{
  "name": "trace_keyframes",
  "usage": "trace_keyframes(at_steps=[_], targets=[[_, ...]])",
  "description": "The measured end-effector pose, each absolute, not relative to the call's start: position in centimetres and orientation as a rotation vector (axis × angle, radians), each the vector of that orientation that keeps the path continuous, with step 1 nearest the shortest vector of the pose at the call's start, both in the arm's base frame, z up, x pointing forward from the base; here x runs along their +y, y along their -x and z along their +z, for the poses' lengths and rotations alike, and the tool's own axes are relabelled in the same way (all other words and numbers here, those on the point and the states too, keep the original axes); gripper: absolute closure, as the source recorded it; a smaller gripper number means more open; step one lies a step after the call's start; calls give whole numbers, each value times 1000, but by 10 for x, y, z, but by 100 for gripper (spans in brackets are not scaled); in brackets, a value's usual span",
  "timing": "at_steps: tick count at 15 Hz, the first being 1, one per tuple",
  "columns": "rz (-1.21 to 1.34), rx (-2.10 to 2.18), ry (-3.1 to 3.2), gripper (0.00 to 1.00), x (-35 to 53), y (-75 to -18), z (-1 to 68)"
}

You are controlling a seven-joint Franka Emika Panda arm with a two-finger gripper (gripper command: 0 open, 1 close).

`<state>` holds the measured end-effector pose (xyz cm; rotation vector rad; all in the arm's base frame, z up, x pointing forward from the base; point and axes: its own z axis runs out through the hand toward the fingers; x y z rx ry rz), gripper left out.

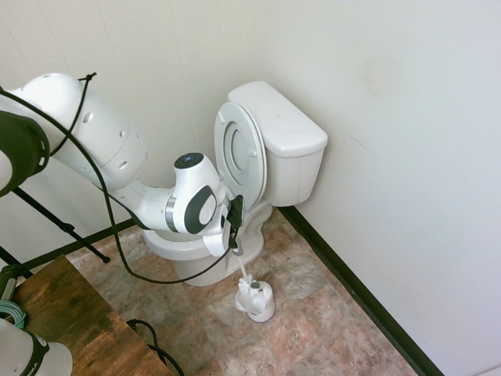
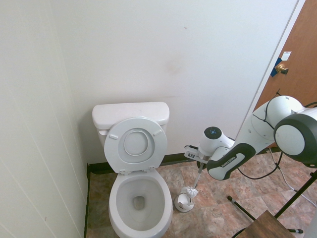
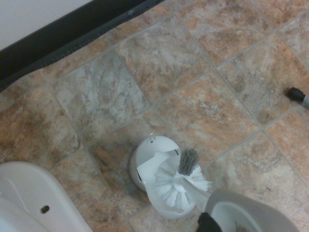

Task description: Clean the toilet

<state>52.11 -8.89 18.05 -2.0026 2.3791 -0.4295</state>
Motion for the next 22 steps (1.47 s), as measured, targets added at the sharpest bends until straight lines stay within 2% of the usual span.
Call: trace_keyframes(at_steps=[10, 22], targets=[[-279, 2459, 1954, 100, -116, -563, 84], [-209, 2561, 1908, 100, -143, -611, 16]])
